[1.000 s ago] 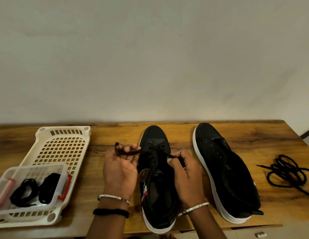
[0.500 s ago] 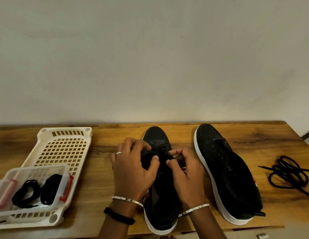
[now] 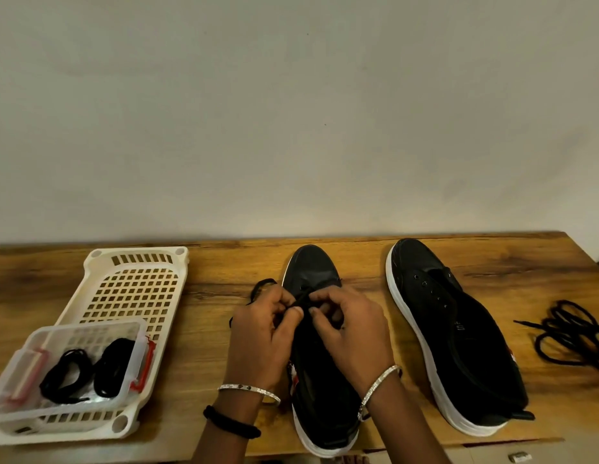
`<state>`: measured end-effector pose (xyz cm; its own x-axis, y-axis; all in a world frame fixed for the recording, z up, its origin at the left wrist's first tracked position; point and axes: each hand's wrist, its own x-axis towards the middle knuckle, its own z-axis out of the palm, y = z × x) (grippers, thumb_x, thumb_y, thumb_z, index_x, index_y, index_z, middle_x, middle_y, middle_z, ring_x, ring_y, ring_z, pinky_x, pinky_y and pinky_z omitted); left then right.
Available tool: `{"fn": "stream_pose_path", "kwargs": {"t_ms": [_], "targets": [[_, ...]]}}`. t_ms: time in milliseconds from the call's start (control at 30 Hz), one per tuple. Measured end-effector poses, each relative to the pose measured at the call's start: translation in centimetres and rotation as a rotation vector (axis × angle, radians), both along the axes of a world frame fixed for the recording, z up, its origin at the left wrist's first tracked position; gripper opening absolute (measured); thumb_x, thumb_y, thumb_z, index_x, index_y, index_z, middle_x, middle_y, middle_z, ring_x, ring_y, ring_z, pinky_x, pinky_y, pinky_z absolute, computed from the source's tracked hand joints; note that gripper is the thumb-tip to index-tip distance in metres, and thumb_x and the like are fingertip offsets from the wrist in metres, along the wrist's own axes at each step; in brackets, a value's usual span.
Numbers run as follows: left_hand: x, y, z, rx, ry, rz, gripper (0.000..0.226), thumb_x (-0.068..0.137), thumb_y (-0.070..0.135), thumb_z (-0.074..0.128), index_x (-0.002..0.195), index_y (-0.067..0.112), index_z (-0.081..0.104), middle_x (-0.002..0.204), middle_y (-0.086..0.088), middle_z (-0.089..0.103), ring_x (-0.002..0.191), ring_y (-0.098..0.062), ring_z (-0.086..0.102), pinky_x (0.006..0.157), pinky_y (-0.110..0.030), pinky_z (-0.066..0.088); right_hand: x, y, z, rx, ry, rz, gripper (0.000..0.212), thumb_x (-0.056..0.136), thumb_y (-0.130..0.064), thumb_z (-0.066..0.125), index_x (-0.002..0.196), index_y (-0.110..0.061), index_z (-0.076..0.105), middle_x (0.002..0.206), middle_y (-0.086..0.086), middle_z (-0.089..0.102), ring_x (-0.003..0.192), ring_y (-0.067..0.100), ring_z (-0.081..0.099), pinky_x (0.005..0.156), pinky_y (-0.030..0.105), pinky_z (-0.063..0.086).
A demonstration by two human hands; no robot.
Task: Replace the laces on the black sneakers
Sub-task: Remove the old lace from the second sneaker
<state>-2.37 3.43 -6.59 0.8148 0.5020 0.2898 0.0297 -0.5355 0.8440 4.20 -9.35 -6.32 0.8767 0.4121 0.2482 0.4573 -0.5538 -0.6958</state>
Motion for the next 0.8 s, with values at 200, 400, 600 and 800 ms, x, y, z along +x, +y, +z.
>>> {"fn": "stream_pose_path", "kwargs": {"t_ms": [200,400,600,800], "targets": [[-0.1,0.3,-0.2,-0.03,-0.008,-0.05,0.006,0.084,0.022,0.066,0.079,0.018,0.065,0.064,0.007,0.064,0.056,-0.011,0.063,0.052,-0.023,0.049,-0.8,0.8,0.5,-0.203,-0.15,-0.018,0.009,0.09,-0.027,0.071,0.098,-0.027,0.067,0.089,-0.01,0.061,0.082,0.013,0.056,0.065,0.025,0.043],[-0.2,0.2,-0.2,0.046,-0.005,0.007,0.019,0.085,0.009,0.072,0.075,0.019,0.06,0.056,0.008,0.057,0.048,-0.009,0.055,0.045,-0.019,0.041,-0.4,0.5,0.4,0.378,0.312,-0.36,0.01,0.096,-0.019,0.062,0.087,-0.014,0.061,0.072,-0.004,0.067,0.062,0.004,0.062,0.061,0.024,0.047],[-0.2,0.2,-0.1,0.026,-0.017,0.006,0.018,0.085,0.011,0.072,0.075,0.019,0.06,0.057,0.007,0.059,0.05,-0.013,0.057,0.046,-0.029,0.047,0.3,-0.3,0.8,0.339,0.434,-0.352,0.024,0.082,-0.021,0.077,0.099,-0.022,0.061,0.089,-0.006,0.067,0.076,0.015,0.066,0.067,0.028,0.053],[-0.2,0.2,-0.1,0.041,-0.038,-0.012,0.007,0.082,0.023,0.063,0.078,0.019,0.061,0.061,0.006,0.061,0.052,-0.014,0.06,0.049,-0.037,0.05,-0.9,0.4,0.5,-0.124,-0.227,-0.064,0.024,0.079,-0.031,0.077,0.101,-0.026,0.069,0.117,-0.005,0.049,0.107,0.015,0.049,0.08,0.03,0.049]]}}
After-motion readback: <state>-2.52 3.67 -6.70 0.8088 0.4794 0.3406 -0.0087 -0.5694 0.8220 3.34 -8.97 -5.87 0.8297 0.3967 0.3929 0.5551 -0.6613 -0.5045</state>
